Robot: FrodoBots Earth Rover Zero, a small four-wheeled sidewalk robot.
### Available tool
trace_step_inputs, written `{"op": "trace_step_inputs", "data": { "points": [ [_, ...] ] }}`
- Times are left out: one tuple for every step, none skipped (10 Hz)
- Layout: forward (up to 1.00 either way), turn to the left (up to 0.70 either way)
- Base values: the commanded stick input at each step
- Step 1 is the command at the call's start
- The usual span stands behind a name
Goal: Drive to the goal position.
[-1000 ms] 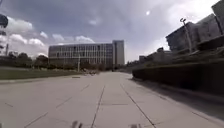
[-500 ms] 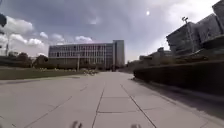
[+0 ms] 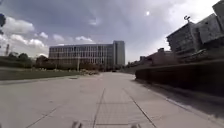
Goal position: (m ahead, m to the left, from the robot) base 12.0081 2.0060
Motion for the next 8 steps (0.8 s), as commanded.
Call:
{"op": "trace_step_inputs", "data": {
  "points": [
    [0.70, 0.00],
    [0.70, 0.00],
    [0.70, 0.00],
    [0.70, 0.00],
    [0.70, 0.00],
    [0.70, 0.00],
    [0.70, 0.00],
    [0.70, 0.00]
  ]
}}
